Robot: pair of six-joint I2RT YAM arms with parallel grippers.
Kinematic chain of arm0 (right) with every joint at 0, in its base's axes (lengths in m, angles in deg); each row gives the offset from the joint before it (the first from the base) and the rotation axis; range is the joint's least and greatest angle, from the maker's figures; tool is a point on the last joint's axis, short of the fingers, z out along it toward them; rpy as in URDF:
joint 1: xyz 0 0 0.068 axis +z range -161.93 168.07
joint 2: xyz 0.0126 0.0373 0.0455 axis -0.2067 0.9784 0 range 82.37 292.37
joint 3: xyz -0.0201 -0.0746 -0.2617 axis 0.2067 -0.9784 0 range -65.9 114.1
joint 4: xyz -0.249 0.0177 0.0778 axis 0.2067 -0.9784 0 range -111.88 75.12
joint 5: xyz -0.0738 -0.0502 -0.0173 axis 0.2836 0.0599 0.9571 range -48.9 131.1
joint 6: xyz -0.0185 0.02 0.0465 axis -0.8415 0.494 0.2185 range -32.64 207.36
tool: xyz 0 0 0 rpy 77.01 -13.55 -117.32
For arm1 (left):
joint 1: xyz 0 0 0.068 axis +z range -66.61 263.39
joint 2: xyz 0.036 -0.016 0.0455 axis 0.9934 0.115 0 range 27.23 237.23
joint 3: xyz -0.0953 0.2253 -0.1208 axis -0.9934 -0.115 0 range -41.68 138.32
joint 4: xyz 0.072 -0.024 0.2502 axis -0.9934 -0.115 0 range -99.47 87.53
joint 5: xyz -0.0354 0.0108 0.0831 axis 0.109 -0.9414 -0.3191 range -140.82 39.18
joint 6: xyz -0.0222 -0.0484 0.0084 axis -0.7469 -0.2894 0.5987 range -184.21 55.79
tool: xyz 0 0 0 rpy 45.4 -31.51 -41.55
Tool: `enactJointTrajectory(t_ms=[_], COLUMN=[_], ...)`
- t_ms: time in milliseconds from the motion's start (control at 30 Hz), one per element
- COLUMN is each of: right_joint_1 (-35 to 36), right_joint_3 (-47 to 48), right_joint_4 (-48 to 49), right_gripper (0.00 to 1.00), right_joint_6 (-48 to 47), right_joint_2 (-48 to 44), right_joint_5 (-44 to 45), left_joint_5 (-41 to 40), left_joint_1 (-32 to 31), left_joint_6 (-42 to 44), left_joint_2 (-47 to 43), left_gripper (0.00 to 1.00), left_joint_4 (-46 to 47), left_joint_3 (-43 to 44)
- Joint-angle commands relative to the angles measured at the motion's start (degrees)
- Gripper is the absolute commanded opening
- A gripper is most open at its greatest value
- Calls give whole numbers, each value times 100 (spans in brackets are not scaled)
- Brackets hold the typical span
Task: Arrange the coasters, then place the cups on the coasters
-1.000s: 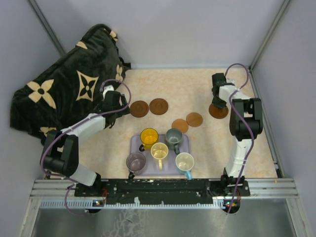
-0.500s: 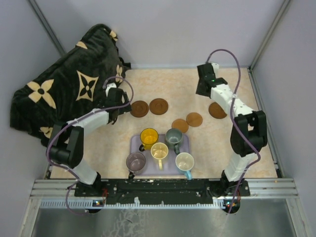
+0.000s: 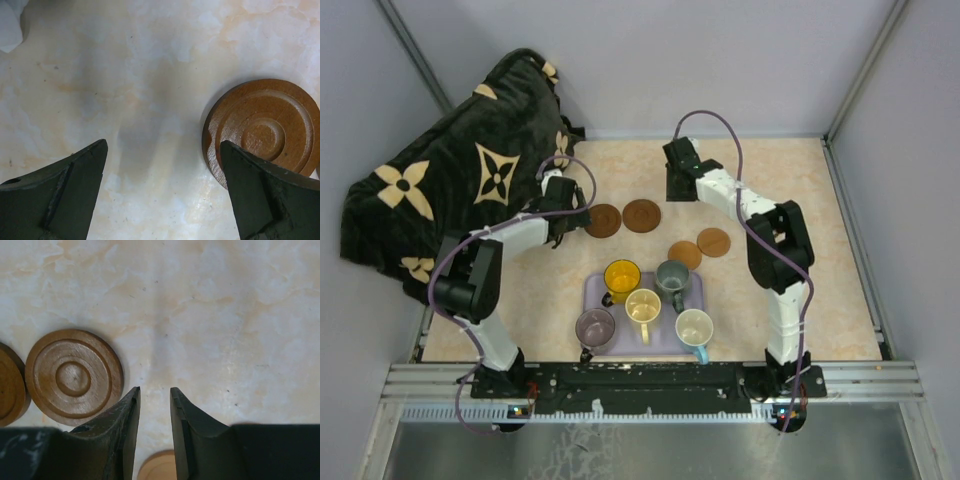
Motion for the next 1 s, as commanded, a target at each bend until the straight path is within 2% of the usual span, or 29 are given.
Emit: enactJointTrajectory(t_ms=[0, 367, 700, 967], right_joint_1=[318, 905, 961, 964], right_joint_3=[831, 1711, 1467, 1056], right_joint_4=[30, -257, -281, -117], right_gripper=[32, 31, 31, 31], right_joint_6=[-186, -478, -453, -354], right_joint_2=[349, 1242, 1342, 1276], right_joint_5=[-202, -333, -358, -398], left_joint_5=[179, 584, 859, 594], left_joint_1=[18, 5, -63, -315], left_joint_6=[-37, -70, -31, 237], left_joint_2=[257, 662, 997, 1052], left_gripper=[100, 100, 100, 100], left_joint_4=[87, 8, -40, -350], left_joint_3=[230, 496, 747, 757])
